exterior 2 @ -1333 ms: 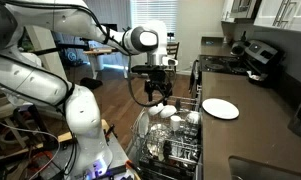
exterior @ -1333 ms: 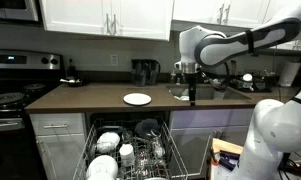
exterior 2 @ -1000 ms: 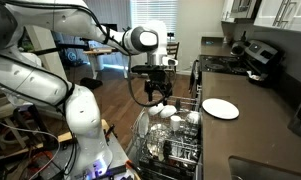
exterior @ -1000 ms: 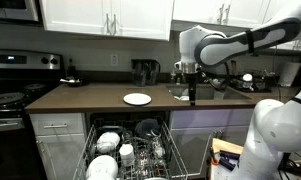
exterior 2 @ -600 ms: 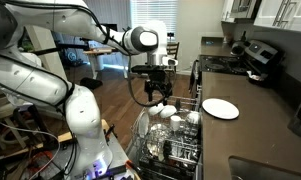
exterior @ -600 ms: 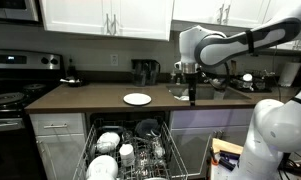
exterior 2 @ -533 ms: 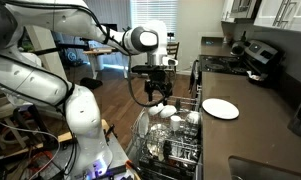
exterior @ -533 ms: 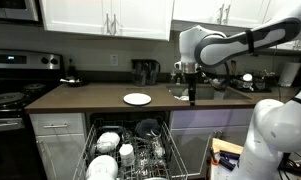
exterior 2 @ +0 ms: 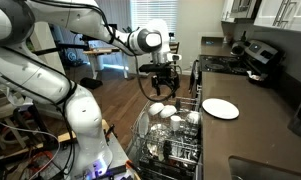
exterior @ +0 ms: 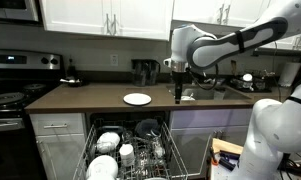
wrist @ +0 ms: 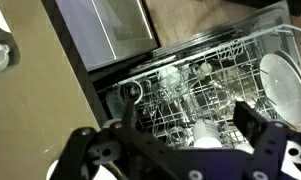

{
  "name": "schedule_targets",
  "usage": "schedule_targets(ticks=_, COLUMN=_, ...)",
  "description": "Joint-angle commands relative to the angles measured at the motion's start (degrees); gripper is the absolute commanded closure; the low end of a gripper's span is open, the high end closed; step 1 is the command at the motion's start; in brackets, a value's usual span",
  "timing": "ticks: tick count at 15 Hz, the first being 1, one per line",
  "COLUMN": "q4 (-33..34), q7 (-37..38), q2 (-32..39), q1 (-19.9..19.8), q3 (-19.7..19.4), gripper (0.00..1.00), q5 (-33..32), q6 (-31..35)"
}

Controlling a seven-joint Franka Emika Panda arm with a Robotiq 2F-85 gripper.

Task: Remove one plate from the dishwasher rack and place it on top of the white plate on the countertop

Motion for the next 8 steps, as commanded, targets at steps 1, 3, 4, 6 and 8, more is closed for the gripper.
schedule_targets(ticks=1, q4=6.75, q7=-3.68, q2=9.85, q1=1.78, q3=-0.65, gripper=0.00, q5=0.64, q6=4.57)
schedule_targets(ticks=3, q4=10.46, q7=-6.24, q2=14.71, q1=2.83, q3=-0.99, gripper=0.00, q5=1.96, q6=6.83)
schedule_targets(ticks=4, q4=12.53, q7=-7.78, q2=17.24, q1=3.35, q3=-1.15, gripper=0.00, q5=2.85, q6=7.77)
schedule_targets(ticks=6, q4=16.46, q7=-10.54, q2=22.07, q1=4.20, q3=-1.39, gripper=0.00, q5=5.46, q6=9.31)
schedule_targets(ticks=8, q4=20.26, q7=-13.54, q2=26.53, q1=4.63, q3=-1.16, gripper=0.00, q5=8.74, q6=9.66)
